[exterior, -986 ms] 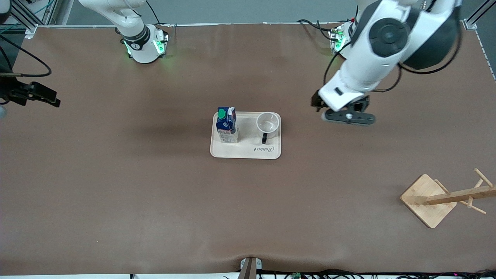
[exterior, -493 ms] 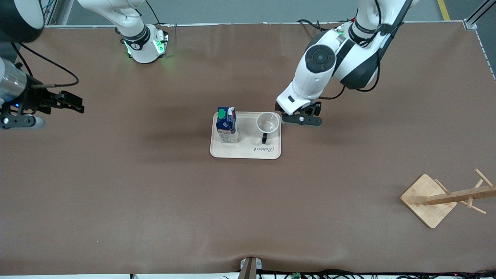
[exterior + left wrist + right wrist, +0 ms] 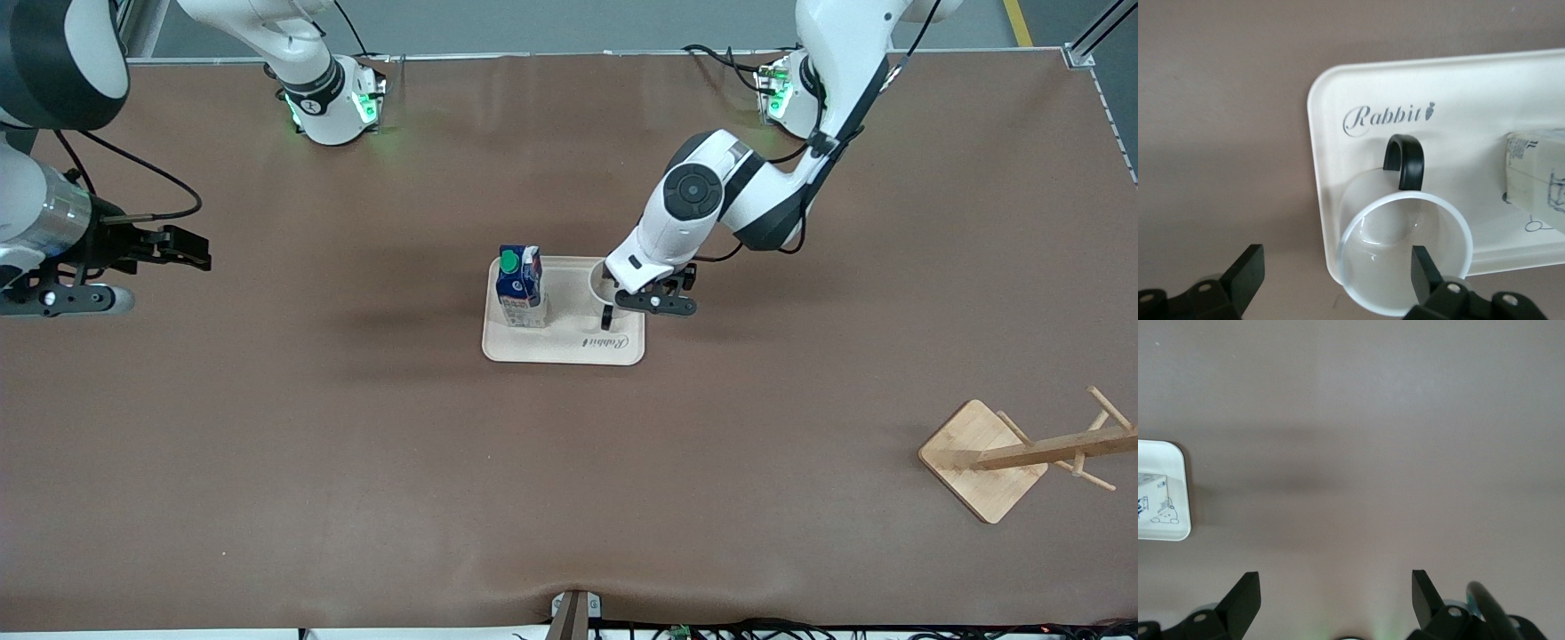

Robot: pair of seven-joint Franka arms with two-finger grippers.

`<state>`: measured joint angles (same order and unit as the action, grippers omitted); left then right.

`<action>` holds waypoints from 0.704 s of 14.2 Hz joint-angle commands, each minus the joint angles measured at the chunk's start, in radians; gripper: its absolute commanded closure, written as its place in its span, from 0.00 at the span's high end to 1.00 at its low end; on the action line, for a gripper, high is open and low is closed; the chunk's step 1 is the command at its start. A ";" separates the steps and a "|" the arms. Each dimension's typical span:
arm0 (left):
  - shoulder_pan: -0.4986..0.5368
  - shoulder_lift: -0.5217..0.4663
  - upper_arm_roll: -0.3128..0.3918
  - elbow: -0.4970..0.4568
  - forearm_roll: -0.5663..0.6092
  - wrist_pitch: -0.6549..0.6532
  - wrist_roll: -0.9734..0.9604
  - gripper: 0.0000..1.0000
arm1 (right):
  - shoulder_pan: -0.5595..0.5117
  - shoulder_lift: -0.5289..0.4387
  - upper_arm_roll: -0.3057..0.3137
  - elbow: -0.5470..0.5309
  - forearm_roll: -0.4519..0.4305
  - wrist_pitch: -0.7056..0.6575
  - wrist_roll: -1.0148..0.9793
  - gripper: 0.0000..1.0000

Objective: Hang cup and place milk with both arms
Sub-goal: 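Grasp the mug rim with the left gripper while the right gripper approaches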

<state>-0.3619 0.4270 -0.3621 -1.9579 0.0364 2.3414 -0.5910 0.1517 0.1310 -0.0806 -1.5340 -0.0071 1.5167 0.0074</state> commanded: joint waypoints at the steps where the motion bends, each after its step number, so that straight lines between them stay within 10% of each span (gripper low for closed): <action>1: -0.018 0.007 0.002 -0.006 0.025 0.007 -0.027 0.89 | 0.052 0.053 -0.004 0.025 -0.008 0.065 0.006 1.00; 10: -0.035 0.079 0.002 0.004 0.092 0.053 -0.076 0.12 | 0.118 0.081 -0.004 0.023 0.090 0.105 0.066 1.00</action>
<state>-0.3876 0.5053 -0.3622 -1.9649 0.1000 2.3867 -0.6266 0.2453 0.2065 -0.0778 -1.5282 0.0506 1.6254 0.0248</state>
